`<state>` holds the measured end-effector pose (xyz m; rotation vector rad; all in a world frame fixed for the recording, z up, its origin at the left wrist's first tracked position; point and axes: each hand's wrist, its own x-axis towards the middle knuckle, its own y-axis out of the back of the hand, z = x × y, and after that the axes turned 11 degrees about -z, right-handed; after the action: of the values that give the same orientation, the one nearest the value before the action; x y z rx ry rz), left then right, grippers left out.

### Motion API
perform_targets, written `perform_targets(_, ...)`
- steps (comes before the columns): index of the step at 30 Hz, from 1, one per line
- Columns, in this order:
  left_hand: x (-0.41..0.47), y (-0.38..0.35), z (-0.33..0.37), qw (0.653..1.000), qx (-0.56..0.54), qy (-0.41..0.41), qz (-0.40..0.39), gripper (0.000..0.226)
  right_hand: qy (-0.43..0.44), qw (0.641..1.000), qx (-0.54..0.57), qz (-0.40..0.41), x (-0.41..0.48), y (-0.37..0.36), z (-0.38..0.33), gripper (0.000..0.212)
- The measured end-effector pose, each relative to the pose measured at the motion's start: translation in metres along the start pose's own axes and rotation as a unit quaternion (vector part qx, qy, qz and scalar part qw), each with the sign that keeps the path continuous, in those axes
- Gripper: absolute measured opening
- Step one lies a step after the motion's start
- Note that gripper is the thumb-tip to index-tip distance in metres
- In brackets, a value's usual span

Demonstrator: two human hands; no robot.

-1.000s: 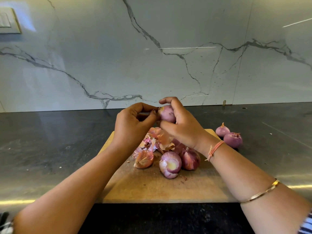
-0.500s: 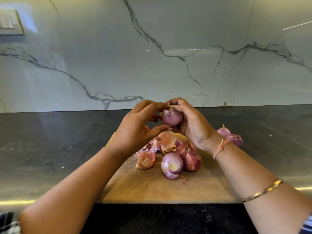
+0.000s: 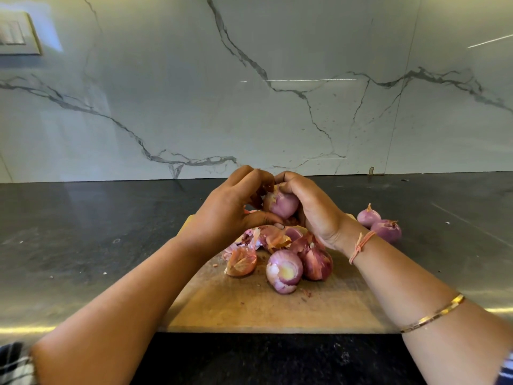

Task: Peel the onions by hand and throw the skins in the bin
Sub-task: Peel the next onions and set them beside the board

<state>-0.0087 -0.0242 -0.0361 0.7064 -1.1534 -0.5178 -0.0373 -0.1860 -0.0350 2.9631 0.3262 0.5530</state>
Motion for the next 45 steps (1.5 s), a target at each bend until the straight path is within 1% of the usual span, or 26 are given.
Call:
perform_targets(4,0.000,0.000,-0.001,1.000,-0.005,-0.006,-0.010,0.041,-0.004,0.999,-0.044,-0.002,0.000,0.000,0.001,0.032)
perform_targets(5,0.000,-0.001,-0.002,1.000,0.000,-0.009,-0.006,0.037,-0.004,0.999,-0.032,0.000,0.000,0.000,0.000,0.032)
perform_targets(7,0.001,-0.002,-0.003,1.000,0.016,-0.014,0.012,0.032,0.003,1.000,0.020,0.011,-0.002,0.000,-0.003,0.040)
perform_targets(8,0.002,-0.003,-0.003,1.000,0.016,-0.014,0.022,0.033,0.006,0.999,0.038,0.014,-0.002,0.001,-0.004,0.042)
perform_targets(10,0.001,-0.002,-0.001,0.999,-0.009,-0.001,0.034,0.041,0.003,0.998,0.054,0.013,-0.003,0.001,-0.005,0.033)
perform_targets(11,0.001,-0.002,-0.001,0.999,-0.015,0.004,0.033,0.048,-0.003,0.998,0.055,0.012,-0.002,0.001,-0.005,0.032)
perform_targets(12,0.001,-0.002,0.000,1.000,-0.008,0.003,0.029,0.052,-0.007,0.998,0.055,0.012,-0.002,0.001,-0.004,0.036)
perform_targets(15,0.000,-0.001,0.001,1.000,0.027,-0.009,0.007,0.046,-0.011,0.999,0.049,0.008,-0.002,0.000,-0.004,0.043)
perform_targets(16,0.000,-0.001,0.001,1.000,0.029,-0.009,0.006,0.043,-0.012,0.999,0.047,0.007,-0.002,0.000,-0.003,0.041)
perform_targets(18,0.000,-0.001,0.000,0.999,0.030,-0.009,0.012,0.036,-0.008,0.998,0.055,0.006,-0.002,0.000,-0.003,0.030)
perform_targets(20,0.000,-0.002,0.000,0.998,0.045,-0.016,0.029,0.028,-0.003,0.996,0.092,0.004,-0.003,-0.001,-0.005,0.022)
perform_targets(22,0.001,-0.003,-0.001,0.998,0.048,-0.018,0.041,0.029,0.006,0.993,0.116,0.001,-0.004,-0.002,-0.007,0.020)
perform_targets(23,0.001,-0.003,0.000,0.999,0.032,-0.009,0.043,0.033,0.009,0.993,0.117,0.002,-0.005,-0.002,-0.008,0.020)
perform_targets(25,0.001,-0.001,0.003,0.999,-0.016,0.024,0.046,0.044,0.016,0.995,0.097,0.003,-0.006,-0.001,-0.008,0.021)
perform_targets(27,0.001,0.002,0.007,0.996,-0.051,0.055,0.057,0.044,0.019,0.999,0.048,0.003,-0.006,-0.001,-0.009,0.025)
perform_targets(30,0.003,0.001,0.012,0.989,-0.083,0.089,0.088,0.026,0.030,0.999,-0.021,0.009,-0.005,-0.001,-0.009,0.030)
perform_targets(32,0.002,0.000,0.016,0.980,-0.122,0.112,0.108,0.011,0.036,0.998,-0.044,0.011,-0.005,-0.001,-0.010,0.030)
perform_targets(33,0.002,-0.001,0.018,0.975,-0.144,0.123,0.113,0.008,0.040,0.998,-0.051,0.010,-0.005,-0.001,-0.010,0.030)
perform_targets(35,0.002,-0.002,0.021,0.966,-0.172,0.144,0.126,0.017,0.050,0.995,-0.081,0.010,-0.005,-0.002,-0.009,0.030)
perform_targets(37,0.003,-0.003,0.023,0.959,-0.188,0.162,0.136,0.021,0.059,0.992,-0.113,0.006,-0.007,-0.004,-0.009,0.034)
perform_targets(41,0.005,-0.004,0.025,0.949,-0.194,0.189,0.163,0.020,0.068,0.981,-0.183,-0.003,-0.010,-0.007,-0.006,0.045)
perform_targets(45,0.006,-0.005,0.026,0.942,-0.201,0.201,0.176,0.021,0.091,0.967,-0.239,0.005,-0.011,-0.007,-0.005,0.048)
